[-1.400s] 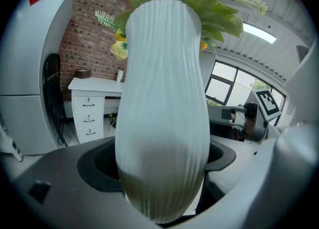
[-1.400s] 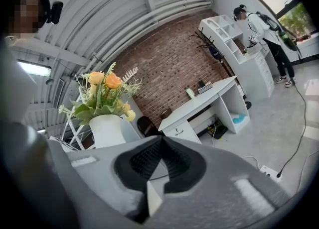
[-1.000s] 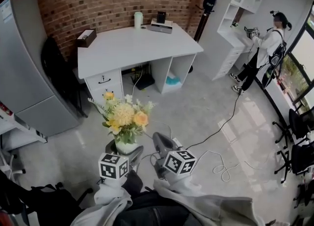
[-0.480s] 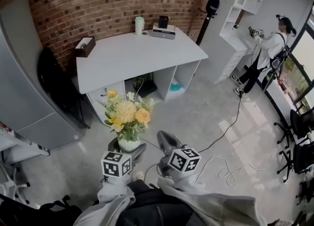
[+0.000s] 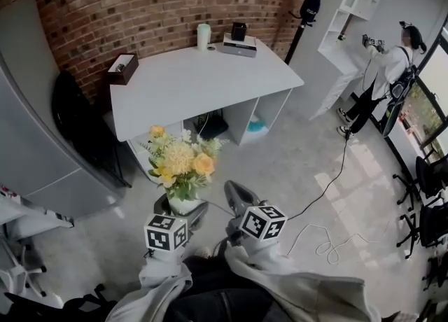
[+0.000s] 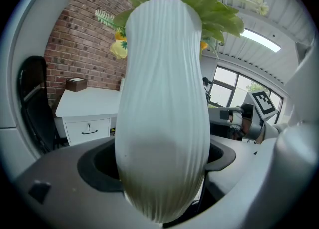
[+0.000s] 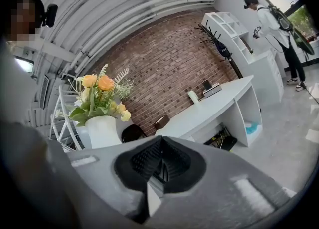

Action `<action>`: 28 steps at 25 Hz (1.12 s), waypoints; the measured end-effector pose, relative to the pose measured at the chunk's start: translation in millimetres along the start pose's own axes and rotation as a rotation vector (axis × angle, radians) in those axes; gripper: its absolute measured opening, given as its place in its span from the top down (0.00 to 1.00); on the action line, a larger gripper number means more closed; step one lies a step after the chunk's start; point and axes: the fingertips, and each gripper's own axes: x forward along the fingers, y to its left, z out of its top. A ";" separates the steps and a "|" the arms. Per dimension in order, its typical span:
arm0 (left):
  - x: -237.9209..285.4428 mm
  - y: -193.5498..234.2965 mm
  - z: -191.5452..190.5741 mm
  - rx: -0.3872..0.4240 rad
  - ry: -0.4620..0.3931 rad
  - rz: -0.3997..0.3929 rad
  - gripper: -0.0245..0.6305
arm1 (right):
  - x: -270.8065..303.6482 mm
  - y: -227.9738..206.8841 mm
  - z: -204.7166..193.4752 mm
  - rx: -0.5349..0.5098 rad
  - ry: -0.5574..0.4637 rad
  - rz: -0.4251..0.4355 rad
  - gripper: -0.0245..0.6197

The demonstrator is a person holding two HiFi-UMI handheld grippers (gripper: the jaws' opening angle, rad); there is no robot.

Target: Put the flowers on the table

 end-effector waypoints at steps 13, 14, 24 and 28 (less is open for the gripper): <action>27.4 10.5 -1.8 -0.012 0.022 -0.036 0.26 | 16.1 -19.7 -5.2 -0.025 0.034 -0.037 0.96; 31.7 12.1 -0.4 -0.010 0.025 -0.039 0.26 | 18.4 -23.9 -5.2 -0.019 0.035 -0.042 0.96; 111.5 21.3 45.0 0.010 0.023 -0.060 0.26 | 57.8 -82.9 34.0 0.008 0.023 -0.060 0.96; 160.2 20.3 69.0 0.031 0.026 -0.070 0.26 | 78.5 -127.1 65.0 0.035 0.007 -0.077 0.96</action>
